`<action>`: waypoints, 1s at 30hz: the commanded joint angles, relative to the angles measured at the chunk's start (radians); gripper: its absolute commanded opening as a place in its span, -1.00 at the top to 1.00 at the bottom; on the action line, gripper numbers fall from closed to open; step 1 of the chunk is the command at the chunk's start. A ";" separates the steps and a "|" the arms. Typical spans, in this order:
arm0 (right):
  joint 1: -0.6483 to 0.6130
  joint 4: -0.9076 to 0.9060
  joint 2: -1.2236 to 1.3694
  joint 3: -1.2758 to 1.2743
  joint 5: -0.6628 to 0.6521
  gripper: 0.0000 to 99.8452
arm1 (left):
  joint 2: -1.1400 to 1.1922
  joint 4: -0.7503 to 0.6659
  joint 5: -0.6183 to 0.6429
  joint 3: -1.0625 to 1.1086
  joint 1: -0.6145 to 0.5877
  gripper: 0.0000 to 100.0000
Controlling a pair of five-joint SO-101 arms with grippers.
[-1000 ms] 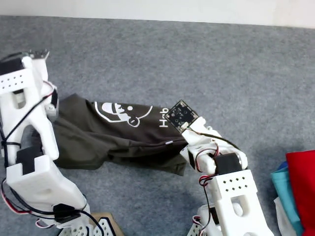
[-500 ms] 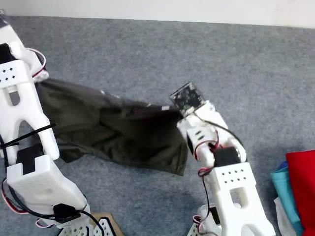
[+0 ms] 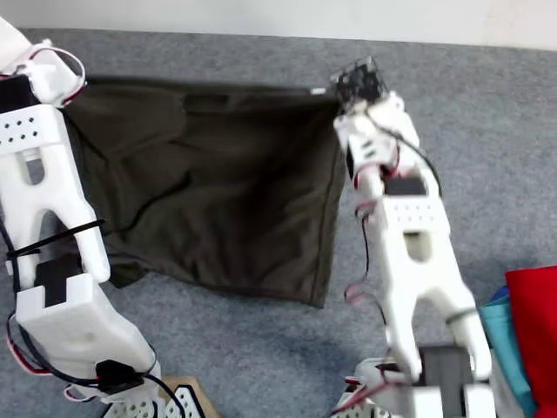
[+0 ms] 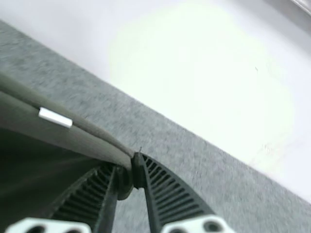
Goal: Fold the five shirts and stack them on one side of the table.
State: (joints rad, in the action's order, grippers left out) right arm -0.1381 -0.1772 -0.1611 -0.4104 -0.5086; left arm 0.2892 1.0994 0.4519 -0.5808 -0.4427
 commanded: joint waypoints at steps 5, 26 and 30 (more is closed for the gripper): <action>0.025 0.022 0.222 0.374 0.006 0.99 | 0.021 -0.100 0.009 -0.050 0.002 0.82; 0.028 -0.412 0.305 0.544 -0.106 0.61 | 0.223 0.256 -0.083 -0.263 0.053 0.56; 0.047 -0.414 0.295 0.553 -0.106 0.62 | 0.223 0.345 -0.094 -0.263 0.101 0.56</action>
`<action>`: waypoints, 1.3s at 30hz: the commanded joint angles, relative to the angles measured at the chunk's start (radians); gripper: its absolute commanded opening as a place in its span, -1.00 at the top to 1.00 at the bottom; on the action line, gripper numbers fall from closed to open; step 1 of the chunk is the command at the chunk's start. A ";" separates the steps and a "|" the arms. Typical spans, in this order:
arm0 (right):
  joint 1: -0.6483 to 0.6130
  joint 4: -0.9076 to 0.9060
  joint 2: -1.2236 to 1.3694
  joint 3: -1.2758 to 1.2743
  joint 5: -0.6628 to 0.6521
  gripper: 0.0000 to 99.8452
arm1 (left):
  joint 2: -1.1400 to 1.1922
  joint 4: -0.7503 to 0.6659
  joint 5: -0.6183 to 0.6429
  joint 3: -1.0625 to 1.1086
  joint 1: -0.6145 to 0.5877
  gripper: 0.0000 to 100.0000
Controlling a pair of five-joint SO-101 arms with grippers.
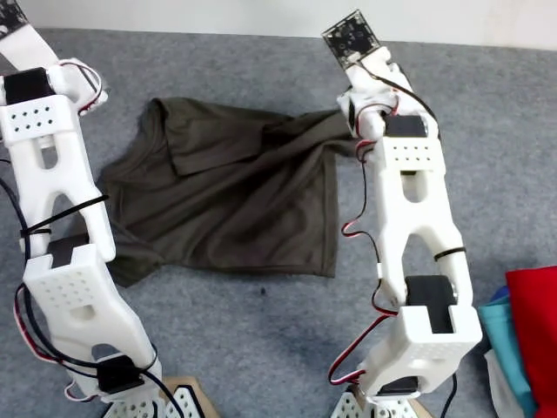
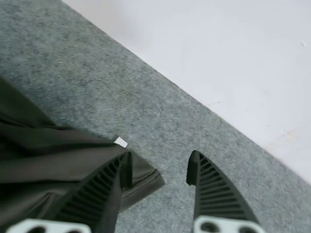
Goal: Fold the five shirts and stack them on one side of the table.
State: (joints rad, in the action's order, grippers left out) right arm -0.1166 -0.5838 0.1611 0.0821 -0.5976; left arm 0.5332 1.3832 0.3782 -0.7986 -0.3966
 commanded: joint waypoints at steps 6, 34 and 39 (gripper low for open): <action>0.033 -0.153 -0.117 0.048 -0.015 0.62 | -0.012 0.193 -0.124 0.010 0.182 0.56; 0.134 -0.084 -0.151 -0.145 -0.015 0.62 | 0.331 0.008 -0.169 -0.047 0.272 0.57; 0.134 -0.085 -0.151 -0.147 -0.015 0.62 | 0.389 0.014 -0.166 -0.134 0.286 0.62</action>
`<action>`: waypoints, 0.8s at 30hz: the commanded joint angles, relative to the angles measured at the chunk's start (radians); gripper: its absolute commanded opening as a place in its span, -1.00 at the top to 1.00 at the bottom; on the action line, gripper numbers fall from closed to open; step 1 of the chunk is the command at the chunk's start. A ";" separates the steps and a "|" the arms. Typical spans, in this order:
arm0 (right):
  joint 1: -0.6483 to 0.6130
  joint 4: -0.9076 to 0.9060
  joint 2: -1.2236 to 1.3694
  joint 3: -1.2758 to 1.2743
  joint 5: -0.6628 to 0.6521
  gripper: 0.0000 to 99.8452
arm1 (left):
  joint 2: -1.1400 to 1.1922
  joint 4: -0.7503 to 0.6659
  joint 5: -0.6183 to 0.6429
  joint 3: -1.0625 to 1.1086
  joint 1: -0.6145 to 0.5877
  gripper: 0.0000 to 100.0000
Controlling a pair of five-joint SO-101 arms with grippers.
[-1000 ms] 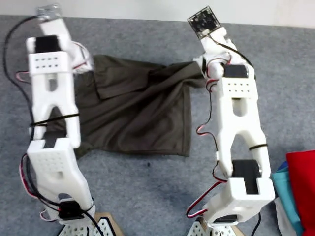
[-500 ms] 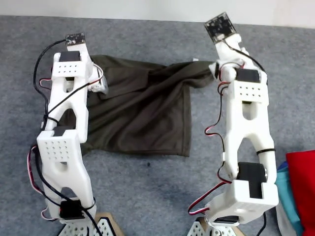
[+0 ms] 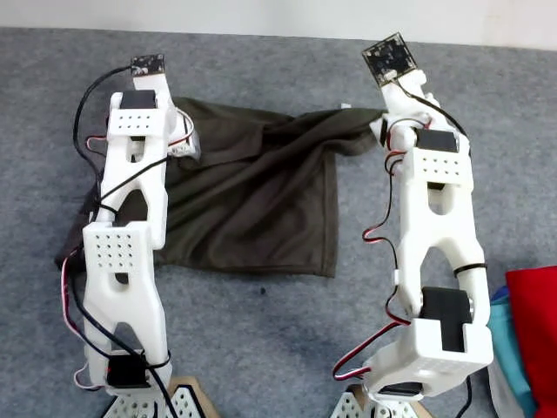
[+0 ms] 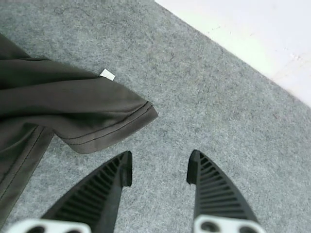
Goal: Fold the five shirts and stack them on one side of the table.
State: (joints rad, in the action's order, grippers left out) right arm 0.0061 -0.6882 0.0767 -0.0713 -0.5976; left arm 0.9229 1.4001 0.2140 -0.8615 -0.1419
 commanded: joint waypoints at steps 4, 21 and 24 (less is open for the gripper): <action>0.012 0.019 -0.062 0.007 -0.015 0.62 | 0.016 -0.002 -0.006 -0.094 0.033 0.77; 0.010 0.015 -0.062 0.005 -0.015 0.62 | 0.018 0.005 -0.006 -0.096 0.036 0.89; 0.010 0.015 -0.061 0.005 -0.015 0.62 | 0.018 0.003 -0.009 -0.096 0.047 0.99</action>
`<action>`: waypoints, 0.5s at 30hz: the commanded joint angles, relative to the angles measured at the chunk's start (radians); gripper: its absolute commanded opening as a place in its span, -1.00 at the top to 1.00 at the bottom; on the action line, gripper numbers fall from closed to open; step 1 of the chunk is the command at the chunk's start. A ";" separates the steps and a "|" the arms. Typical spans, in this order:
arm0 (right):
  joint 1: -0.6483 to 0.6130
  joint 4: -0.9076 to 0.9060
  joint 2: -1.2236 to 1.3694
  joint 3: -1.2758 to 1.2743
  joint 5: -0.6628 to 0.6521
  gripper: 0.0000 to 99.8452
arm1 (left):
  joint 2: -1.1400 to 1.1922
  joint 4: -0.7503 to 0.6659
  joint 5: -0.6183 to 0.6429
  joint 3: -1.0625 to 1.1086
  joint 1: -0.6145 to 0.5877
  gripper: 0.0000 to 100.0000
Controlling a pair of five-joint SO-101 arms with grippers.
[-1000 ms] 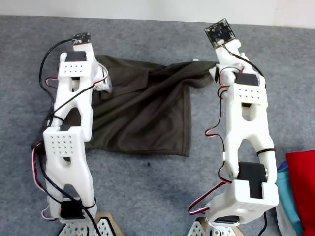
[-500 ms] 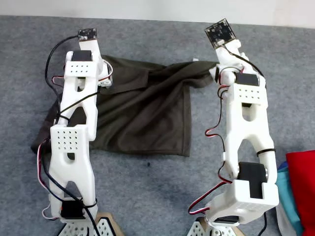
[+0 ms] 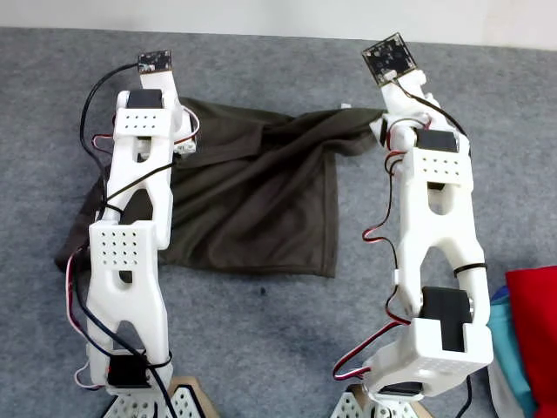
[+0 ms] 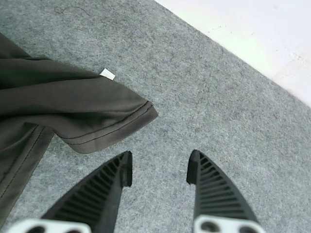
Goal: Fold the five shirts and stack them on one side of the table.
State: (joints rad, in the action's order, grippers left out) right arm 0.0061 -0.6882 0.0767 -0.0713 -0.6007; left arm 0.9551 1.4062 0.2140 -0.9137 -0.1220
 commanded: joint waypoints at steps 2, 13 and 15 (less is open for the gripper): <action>0.010 0.016 -0.064 -0.012 -0.012 0.62 | -0.016 -0.002 -0.009 -0.044 0.028 0.98; 0.013 0.018 -0.062 -0.042 -0.012 0.62 | -0.021 0.126 -0.008 -0.300 -0.030 0.98; 0.013 0.016 -0.061 -0.042 -0.012 0.62 | -0.021 0.209 -0.041 -0.392 -0.058 0.98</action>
State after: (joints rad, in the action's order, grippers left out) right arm 0.0061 -0.6882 0.0767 -0.1204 -0.6007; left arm 0.9567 1.5213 0.2094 -1.1653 -0.1343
